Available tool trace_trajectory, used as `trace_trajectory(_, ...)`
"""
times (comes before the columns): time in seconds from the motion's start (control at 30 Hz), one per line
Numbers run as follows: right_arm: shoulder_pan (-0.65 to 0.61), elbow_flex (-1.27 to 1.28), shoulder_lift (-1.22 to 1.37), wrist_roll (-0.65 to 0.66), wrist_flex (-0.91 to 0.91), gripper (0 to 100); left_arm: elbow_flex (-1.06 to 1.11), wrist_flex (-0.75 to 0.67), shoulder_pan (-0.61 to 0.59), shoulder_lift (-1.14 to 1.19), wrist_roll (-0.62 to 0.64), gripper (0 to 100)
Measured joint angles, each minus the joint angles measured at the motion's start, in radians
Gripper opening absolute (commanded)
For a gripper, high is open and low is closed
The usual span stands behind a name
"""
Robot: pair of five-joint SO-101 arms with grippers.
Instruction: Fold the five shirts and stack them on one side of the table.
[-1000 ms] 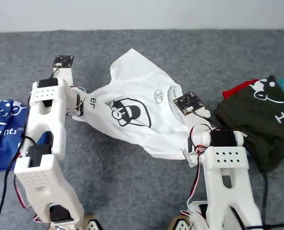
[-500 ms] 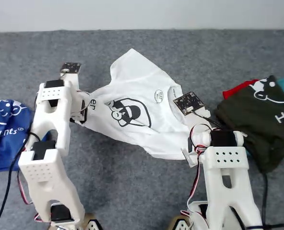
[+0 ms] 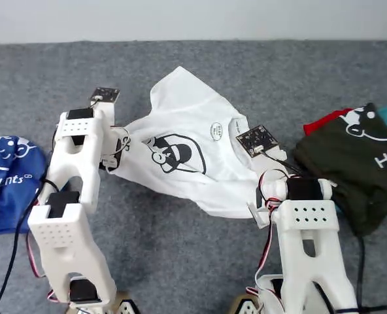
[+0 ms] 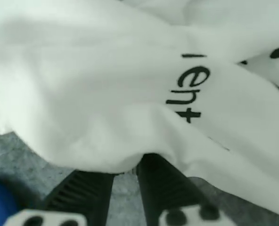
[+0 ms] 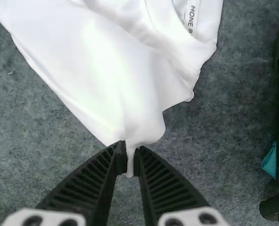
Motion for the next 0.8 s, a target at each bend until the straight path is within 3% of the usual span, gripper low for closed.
trace_trajectory(0.43,0.002,-0.071,-0.129,0.0,0.0,1.0,-0.365,0.394,-0.002,-0.002,0.017,1)
trace_trajectory(0.6,0.095,-0.17,-0.261,0.003,0.049,1.0,-0.276,0.404,-0.009,-0.137,0.015,1)
trace_trajectory(0.8,0.265,-0.319,-0.365,0.003,0.075,1.0,-0.058,0.411,-0.005,-0.514,-0.06,1)
